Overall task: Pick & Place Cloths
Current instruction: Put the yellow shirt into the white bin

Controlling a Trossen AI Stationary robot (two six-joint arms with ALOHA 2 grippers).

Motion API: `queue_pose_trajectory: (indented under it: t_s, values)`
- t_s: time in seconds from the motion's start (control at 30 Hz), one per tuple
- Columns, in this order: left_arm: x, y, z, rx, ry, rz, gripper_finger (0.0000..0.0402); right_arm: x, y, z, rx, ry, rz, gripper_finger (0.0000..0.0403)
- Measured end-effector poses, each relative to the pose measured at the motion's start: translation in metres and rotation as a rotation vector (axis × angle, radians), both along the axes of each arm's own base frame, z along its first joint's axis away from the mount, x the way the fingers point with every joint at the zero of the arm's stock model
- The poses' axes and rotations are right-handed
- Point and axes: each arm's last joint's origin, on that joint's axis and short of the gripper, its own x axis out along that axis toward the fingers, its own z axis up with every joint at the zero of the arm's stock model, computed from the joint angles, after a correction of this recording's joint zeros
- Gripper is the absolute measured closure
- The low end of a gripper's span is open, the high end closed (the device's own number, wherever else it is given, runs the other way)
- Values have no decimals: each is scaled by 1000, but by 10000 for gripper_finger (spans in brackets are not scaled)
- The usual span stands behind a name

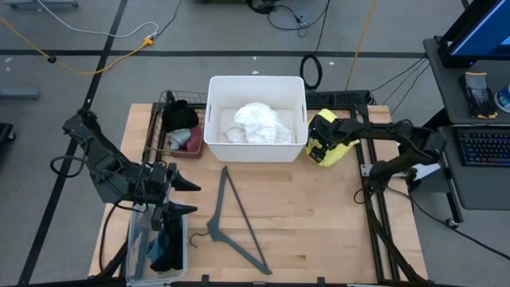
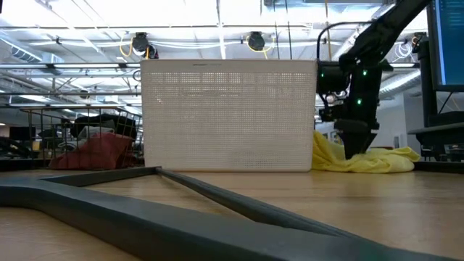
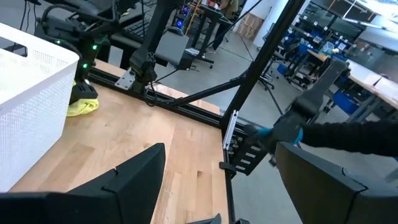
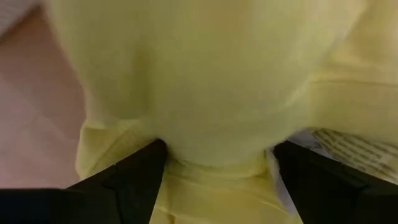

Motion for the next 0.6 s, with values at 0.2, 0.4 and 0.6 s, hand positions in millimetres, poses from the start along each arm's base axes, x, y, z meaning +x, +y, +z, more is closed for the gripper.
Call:
queue_pose_trajectory:
  t_s: [0.2,0.4,0.6]
  values:
    - [0,0,0,-16,1,3,91,-7,8,-32,67,43,-42,113]
    - [0,0,0,-15,2,3,91,-21,20,-45,99,85,-121,169]
    - [0,0,0,-16,0,3,91,-26,25,-43,103,74,-190,256]
